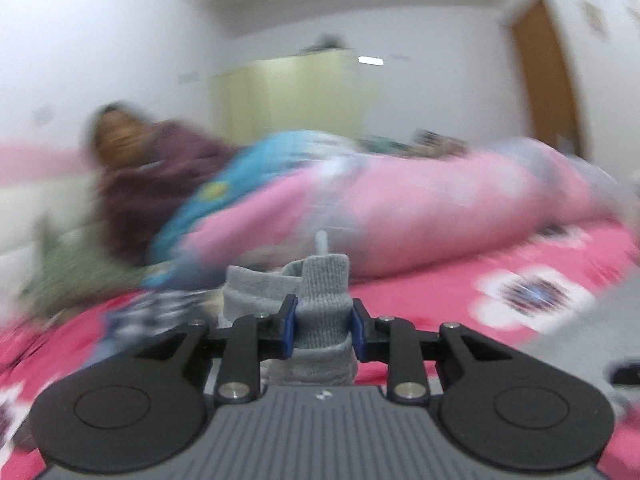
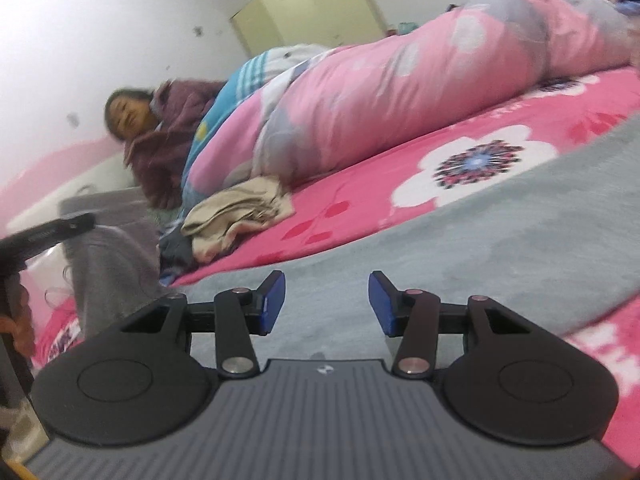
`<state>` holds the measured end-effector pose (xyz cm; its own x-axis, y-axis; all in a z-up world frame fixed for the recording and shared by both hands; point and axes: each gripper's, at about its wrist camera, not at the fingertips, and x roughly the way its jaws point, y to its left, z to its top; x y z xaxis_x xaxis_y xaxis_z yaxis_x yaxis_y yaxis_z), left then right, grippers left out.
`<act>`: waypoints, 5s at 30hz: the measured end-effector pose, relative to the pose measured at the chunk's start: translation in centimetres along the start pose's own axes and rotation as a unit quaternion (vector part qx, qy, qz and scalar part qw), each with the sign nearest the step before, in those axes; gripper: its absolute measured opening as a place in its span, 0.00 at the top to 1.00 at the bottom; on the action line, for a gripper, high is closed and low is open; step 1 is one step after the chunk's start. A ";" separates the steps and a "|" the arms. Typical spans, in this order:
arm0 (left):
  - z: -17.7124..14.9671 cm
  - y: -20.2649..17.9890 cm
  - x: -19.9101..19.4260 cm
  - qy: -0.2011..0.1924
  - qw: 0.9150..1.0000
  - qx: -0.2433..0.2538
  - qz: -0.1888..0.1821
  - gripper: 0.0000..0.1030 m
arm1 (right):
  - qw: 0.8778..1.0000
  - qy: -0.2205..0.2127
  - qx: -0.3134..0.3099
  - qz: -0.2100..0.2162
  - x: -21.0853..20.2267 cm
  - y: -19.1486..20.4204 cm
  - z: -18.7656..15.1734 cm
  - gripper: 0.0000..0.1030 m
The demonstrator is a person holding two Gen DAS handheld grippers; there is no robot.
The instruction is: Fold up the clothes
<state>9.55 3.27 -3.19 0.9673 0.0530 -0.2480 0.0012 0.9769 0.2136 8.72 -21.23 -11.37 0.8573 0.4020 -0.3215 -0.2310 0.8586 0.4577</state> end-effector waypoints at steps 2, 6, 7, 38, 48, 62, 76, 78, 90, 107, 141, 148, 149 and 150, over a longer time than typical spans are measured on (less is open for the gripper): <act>-0.9 -5.0 0.8 0.010 0.998 0.047 -0.042 0.73 | 1.000 -0.006 0.013 -0.010 -0.6 -1.6 -0.1 0.55; -6.0 -13.3 1.9 0.074 0.979 0.135 -0.135 0.70 | 0.998 -0.013 0.041 -0.037 -1.3 -4.8 -0.7 0.54; -7.3 -14.8 1.4 0.068 0.974 0.162 -0.139 0.67 | 0.997 -0.012 0.056 -0.042 -1.4 -5.6 -0.8 0.54; -11.4 6.7 2.0 0.111 0.966 -0.167 -0.164 0.52 | 0.950 0.272 0.008 0.152 20.6 -0.1 6.8 0.39; -14.4 9.9 2.5 0.084 0.931 -0.278 -0.222 0.52 | 0.949 0.290 0.000 0.122 21.5 1.0 8.1 0.40; -14.9 10.4 2.8 0.079 0.922 -0.299 -0.233 0.52 | 0.942 0.322 0.000 0.099 20.6 3.1 6.3 0.40; -15.3 11.4 2.9 0.069 0.905 -0.334 -0.254 0.50 | 0.957 0.263 0.030 0.122 13.3 3.1 4.7 0.91; -15.3 11.4 3.1 0.073 0.903 -0.336 -0.257 0.50 | 0.955 0.281 0.036 0.092 13.9 1.5 4.0 0.90; -15.4 11.2 3.1 0.080 0.905 -0.331 -0.255 0.49 | 0.982 0.166 -0.053 0.076 9.2 1.1 4.8 0.76; -13.6 12.2 -5.0 0.094 0.946 -0.236 -0.199 0.42 | 0.926 0.144 -0.331 0.106 5.4 7.9 -2.3 0.76; -12.7 7.4 -1.5 0.075 0.975 -0.129 -0.166 0.26 | 0.940 0.227 0.246 0.065 7.7 -2.8 0.2 0.42; -13.1 7.5 -1.1 0.080 0.973 -0.136 -0.170 0.26 | 0.927 0.213 0.293 0.095 8.3 -2.7 1.0 0.39; -13.1 7.6 -1.1 0.081 0.972 -0.137 -0.170 0.26 | 0.926 0.200 0.300 0.109 8.2 -2.7 1.4 0.39; -13.1 7.6 -1.1 0.081 0.972 -0.138 -0.170 0.26 | 0.927 0.195 0.304 0.106 8.2 -2.8 1.4 0.39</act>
<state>5.14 13.32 -13.67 0.8698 -0.2732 -0.4109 0.2248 0.9607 -0.1628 17.02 -20.80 -14.10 0.5636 0.7271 -0.3919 0.0281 0.4573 0.8889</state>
